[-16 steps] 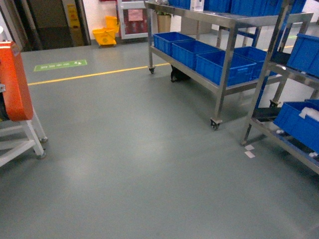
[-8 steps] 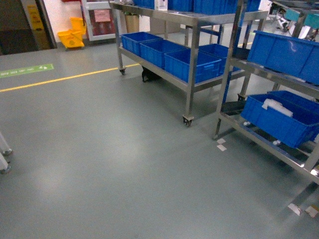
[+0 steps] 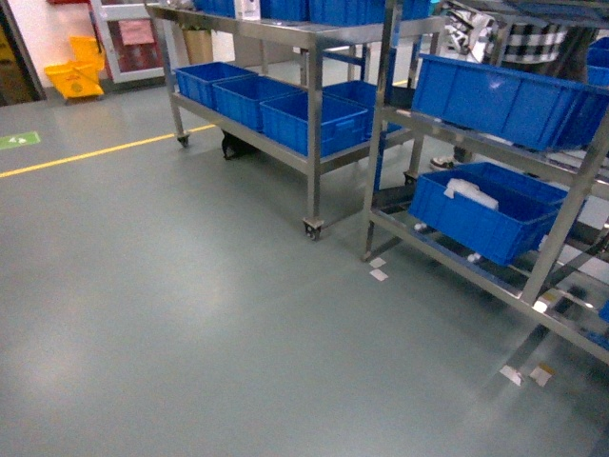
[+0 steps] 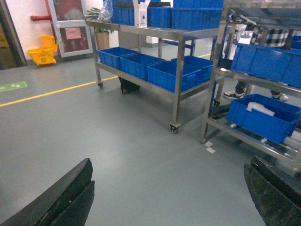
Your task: Pick red block from blue box to shelf
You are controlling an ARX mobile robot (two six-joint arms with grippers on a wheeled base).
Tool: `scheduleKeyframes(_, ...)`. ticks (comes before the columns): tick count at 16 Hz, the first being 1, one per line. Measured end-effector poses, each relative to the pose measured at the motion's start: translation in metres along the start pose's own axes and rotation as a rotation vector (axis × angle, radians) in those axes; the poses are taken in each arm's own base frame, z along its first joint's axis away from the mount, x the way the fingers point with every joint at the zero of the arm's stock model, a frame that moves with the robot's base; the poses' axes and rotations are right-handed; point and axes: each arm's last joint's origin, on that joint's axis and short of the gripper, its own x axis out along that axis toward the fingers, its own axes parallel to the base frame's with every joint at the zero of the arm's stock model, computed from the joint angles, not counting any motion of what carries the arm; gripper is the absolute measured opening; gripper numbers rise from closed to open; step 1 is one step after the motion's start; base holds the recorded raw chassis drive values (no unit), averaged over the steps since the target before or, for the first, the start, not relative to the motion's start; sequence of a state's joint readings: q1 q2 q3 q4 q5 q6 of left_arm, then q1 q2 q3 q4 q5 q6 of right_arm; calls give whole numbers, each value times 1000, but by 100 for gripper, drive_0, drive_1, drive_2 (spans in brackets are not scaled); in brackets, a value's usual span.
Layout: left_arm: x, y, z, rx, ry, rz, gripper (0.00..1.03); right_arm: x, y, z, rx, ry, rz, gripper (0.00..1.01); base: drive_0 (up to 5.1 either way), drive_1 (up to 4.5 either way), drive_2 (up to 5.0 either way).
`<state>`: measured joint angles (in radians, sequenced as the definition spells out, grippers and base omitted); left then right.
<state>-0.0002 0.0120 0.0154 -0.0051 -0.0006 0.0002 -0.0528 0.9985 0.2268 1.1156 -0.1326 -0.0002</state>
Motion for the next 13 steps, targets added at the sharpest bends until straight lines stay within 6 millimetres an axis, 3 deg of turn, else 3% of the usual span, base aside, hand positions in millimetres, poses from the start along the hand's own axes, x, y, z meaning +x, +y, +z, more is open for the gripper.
scheduleKeyframes(4,0,0,0,0,0,0,98,0,0,0,0,0,0,28,-130,266,-525)
scheduleKeyframes(13,0,0,0,0,0,0,98,0,0,0,0,0,0,28,-149,-149,-149)
